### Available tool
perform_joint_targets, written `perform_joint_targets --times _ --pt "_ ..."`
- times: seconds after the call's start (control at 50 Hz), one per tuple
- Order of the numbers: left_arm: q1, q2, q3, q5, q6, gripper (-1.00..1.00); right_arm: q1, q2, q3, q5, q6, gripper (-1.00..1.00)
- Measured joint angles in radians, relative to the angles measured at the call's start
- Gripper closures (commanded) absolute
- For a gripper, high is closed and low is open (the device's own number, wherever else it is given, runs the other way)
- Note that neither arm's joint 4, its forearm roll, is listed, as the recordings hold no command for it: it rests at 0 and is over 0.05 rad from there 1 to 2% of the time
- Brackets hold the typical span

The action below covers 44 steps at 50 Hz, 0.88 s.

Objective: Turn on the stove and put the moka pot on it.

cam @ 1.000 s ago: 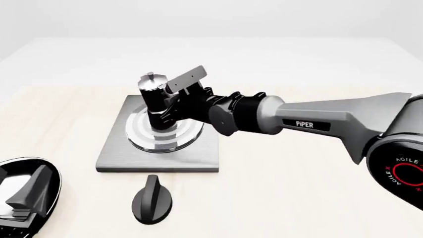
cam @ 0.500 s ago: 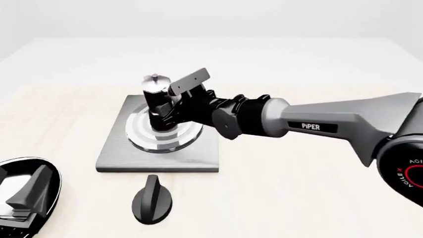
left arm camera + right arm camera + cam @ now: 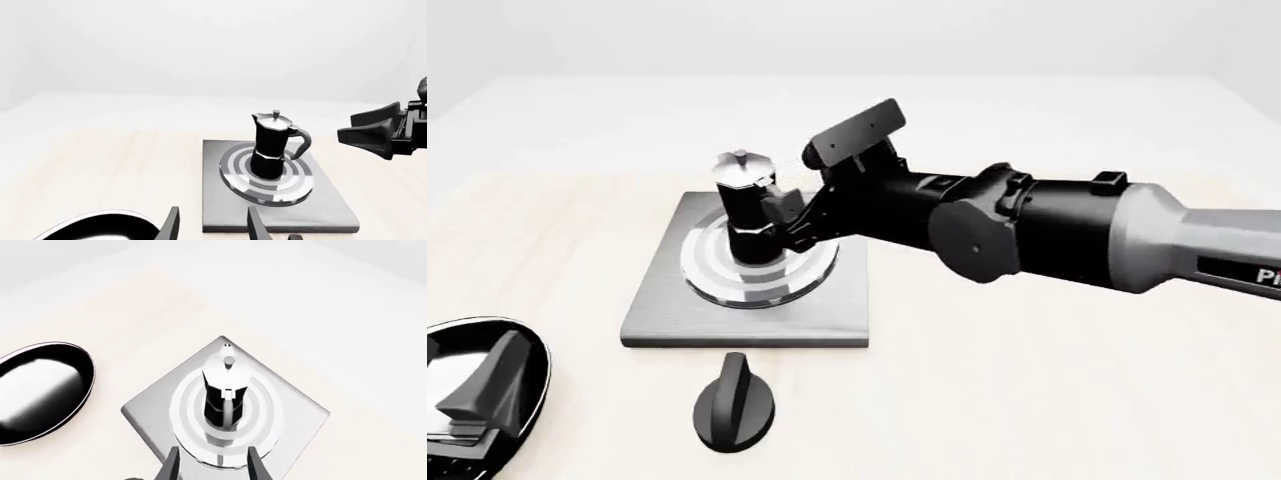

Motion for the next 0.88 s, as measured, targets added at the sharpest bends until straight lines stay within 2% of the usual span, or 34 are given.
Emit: perform_joint_targets --times 0.2,0.38,0.6,0.88 --pt "0.006 0.0 -0.003 -0.009 0.004 -1.0 0.006 -0.21 0.141 0.031 0.011 -1.0" --pt "0.013 0.0 -0.007 -0.017 0.002 -1.0 -0.04 -0.455 0.289 0.032 -0.009 -1.0" --pt "0.012 0.0 -0.006 -0.024 -0.004 -1.0 -0.207 -0.776 0.506 -0.01 -0.027 -1.0" --pt "0.015 0.0 -0.001 -0.019 -0.007 -1.0 -0.453 -1.043 0.778 -0.053 -0.008 -1.0"
